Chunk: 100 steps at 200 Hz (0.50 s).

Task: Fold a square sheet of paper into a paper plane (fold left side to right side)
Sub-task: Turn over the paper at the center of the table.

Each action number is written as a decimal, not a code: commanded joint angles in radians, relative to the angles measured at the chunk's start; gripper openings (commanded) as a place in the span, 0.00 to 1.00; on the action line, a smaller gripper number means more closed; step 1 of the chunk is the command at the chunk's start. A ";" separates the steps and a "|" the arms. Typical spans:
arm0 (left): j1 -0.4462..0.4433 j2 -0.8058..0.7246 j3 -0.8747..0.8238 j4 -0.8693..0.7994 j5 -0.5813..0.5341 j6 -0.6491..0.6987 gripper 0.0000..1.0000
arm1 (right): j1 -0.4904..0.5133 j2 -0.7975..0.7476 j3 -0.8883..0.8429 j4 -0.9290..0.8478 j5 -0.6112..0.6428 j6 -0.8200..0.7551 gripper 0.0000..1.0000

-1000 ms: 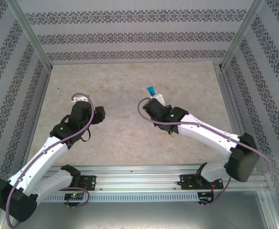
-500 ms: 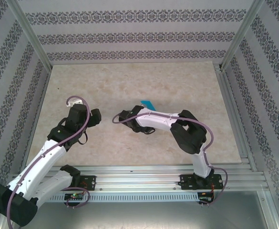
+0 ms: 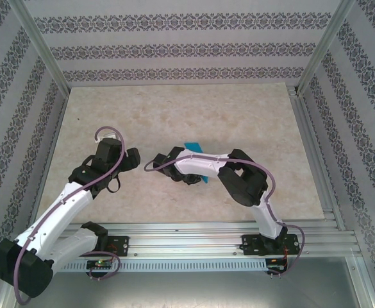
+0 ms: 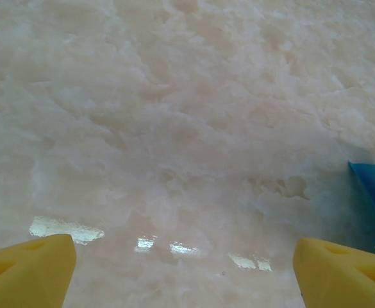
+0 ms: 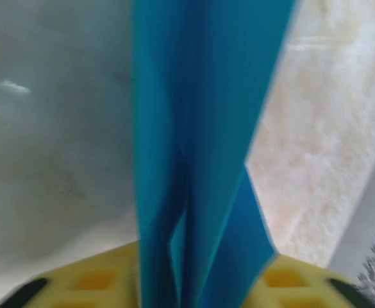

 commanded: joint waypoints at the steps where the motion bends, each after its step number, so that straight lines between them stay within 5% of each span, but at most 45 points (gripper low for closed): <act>1: 0.012 0.004 0.031 -0.003 0.065 -0.012 0.89 | 0.011 -0.147 -0.030 0.091 -0.147 -0.021 0.50; 41: 0.013 0.049 0.035 0.060 0.216 -0.003 0.89 | -0.007 -0.372 -0.124 0.207 -0.285 -0.026 0.75; 100: 0.000 0.170 -0.019 0.269 0.523 -0.002 0.85 | -0.161 -0.650 -0.318 0.435 -0.461 0.019 0.81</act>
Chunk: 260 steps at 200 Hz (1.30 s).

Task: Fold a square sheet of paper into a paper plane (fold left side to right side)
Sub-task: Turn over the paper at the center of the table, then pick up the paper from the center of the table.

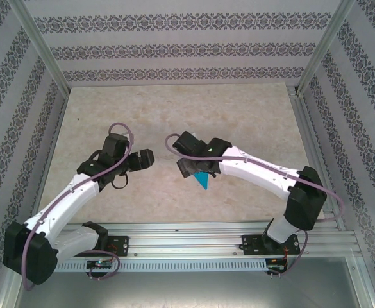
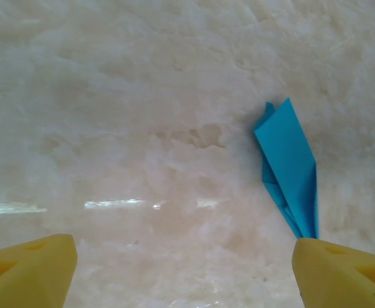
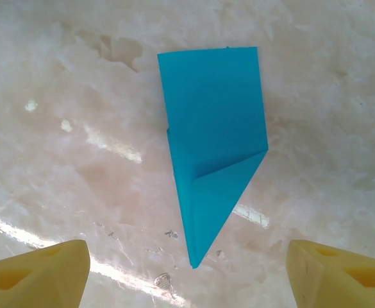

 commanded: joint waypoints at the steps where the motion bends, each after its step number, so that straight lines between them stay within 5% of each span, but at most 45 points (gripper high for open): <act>1: -0.001 0.041 -0.026 0.157 0.183 -0.002 0.85 | -0.082 -0.102 -0.100 0.145 -0.106 0.038 0.81; 98: -0.153 0.399 0.058 0.442 0.258 -0.143 0.72 | -0.482 -0.496 -0.632 0.571 -0.413 0.228 0.73; 194: -0.154 0.770 0.249 0.561 0.311 -0.211 0.54 | -0.564 -0.597 -0.757 0.614 -0.548 0.211 0.70; 260: -0.154 0.852 0.304 0.580 0.351 -0.191 0.24 | -0.622 -0.602 -0.780 0.624 -0.652 0.194 0.69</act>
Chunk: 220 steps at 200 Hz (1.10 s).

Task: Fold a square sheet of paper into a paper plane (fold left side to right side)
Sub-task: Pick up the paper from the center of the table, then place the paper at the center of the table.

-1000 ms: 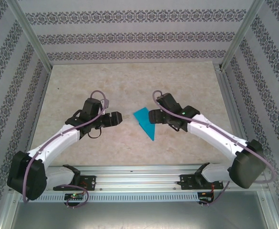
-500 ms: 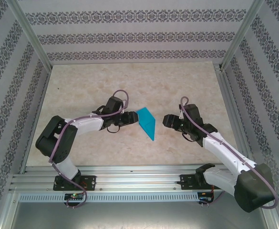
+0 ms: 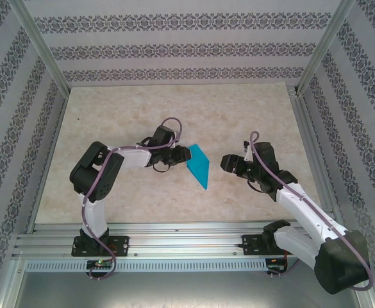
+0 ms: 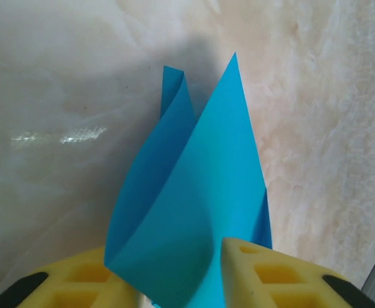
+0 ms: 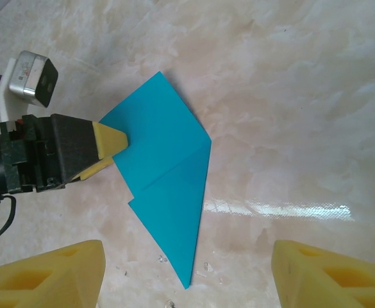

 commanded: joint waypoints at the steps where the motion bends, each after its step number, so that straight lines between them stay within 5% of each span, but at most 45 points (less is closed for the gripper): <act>1: -0.005 0.004 0.028 0.056 0.033 0.023 0.23 | -0.030 -0.011 -0.026 0.046 -0.080 -0.014 0.69; 48: 0.010 -0.088 -0.012 -0.015 0.066 0.178 0.00 | -0.119 0.038 -0.056 0.198 -0.346 -0.052 0.63; 157: 0.073 -0.325 -0.113 -0.077 0.401 0.460 0.00 | -0.113 0.491 0.054 0.581 -0.689 -0.087 0.56; 220: 0.073 -0.357 -0.112 -0.133 0.452 0.518 0.00 | -0.050 0.540 0.093 0.611 -0.742 -0.077 0.52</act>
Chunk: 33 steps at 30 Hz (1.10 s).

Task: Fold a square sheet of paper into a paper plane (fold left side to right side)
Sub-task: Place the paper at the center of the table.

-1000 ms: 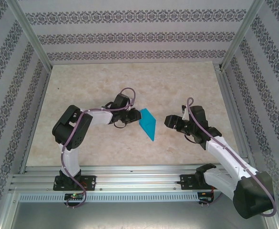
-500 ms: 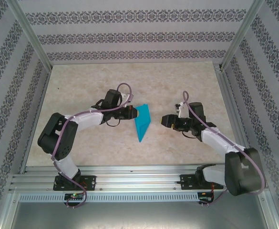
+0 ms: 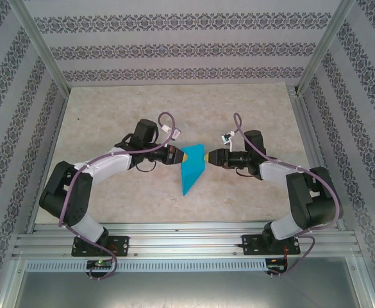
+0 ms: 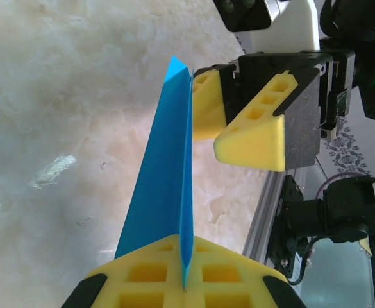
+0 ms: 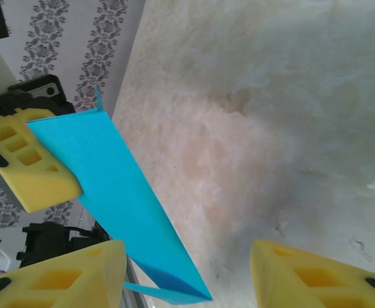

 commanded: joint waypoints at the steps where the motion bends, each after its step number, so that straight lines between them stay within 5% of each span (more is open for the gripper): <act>1: 0.009 -0.023 -0.009 -0.028 0.052 0.059 0.00 | 0.021 0.004 0.030 0.075 -0.057 0.005 0.52; 16: 0.011 -0.017 -0.008 -0.047 0.041 0.076 0.00 | 0.042 0.043 0.020 0.153 -0.074 0.056 0.32; 22: 0.013 0.001 -0.003 -0.060 0.011 0.073 0.01 | 0.042 0.048 0.012 0.158 -0.068 0.066 0.10; 26: 0.015 -0.009 -0.002 -0.088 -0.056 0.078 0.18 | 0.050 0.060 0.015 0.138 -0.035 0.084 0.01; 28: 0.014 -0.022 0.002 -0.121 -0.120 0.082 0.34 | 0.061 0.070 0.020 0.118 -0.005 0.101 0.00; 33: 0.015 -0.117 -0.012 -0.223 -0.357 0.084 0.61 | 0.075 0.094 0.028 0.070 0.084 0.156 0.00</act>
